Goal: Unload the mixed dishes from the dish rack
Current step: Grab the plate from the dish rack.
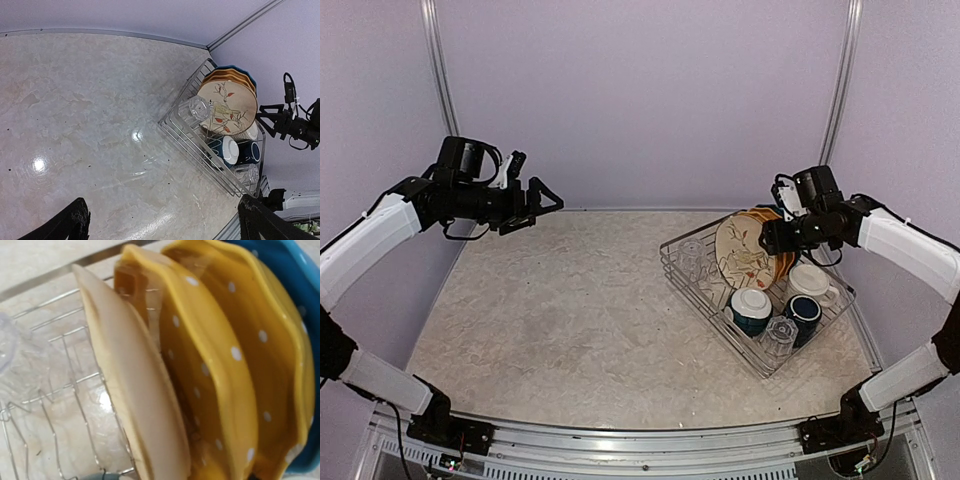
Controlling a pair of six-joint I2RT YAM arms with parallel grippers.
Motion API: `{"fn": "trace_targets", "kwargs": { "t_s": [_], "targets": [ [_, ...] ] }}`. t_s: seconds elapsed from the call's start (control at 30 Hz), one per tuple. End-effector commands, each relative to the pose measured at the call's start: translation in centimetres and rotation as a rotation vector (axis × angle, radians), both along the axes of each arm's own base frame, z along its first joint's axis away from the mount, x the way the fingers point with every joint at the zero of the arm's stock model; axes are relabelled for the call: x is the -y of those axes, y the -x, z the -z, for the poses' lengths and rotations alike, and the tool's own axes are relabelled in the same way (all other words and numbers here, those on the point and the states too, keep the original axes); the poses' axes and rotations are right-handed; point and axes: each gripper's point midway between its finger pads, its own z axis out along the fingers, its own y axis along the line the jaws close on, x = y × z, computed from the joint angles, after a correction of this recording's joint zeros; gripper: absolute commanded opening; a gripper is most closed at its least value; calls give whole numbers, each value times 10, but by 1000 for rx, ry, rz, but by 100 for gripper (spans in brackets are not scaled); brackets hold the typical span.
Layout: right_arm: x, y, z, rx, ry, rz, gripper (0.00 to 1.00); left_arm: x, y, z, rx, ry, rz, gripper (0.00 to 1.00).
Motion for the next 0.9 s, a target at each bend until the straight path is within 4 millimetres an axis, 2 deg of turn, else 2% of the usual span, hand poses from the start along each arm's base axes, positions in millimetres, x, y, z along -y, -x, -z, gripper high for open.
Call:
{"fn": "trace_targets", "kwargs": {
  "t_s": [0.0, 0.2, 0.43, 0.67, 0.87],
  "targets": [
    [-4, 8, -2, -12, -10, -22, 68, -2, -1, 2, 1, 8, 7, 99],
    [-13, -4, 0, -10, -15, -49, 56, -4, 0, -2, 15, 8, 4, 99],
    [-18, -12, 10, 5, -19, -65, 54, -2, 2, -5, 14, 17, 14, 99],
    [-22, -23, 31, 4, 8, -85, 46, -2, 3, -7, 17, 21, 18, 99],
    [-22, -31, 36, 11, 36, -94, 40, -5, 4, -11, 32, 19, 3, 99]
  ]
}}
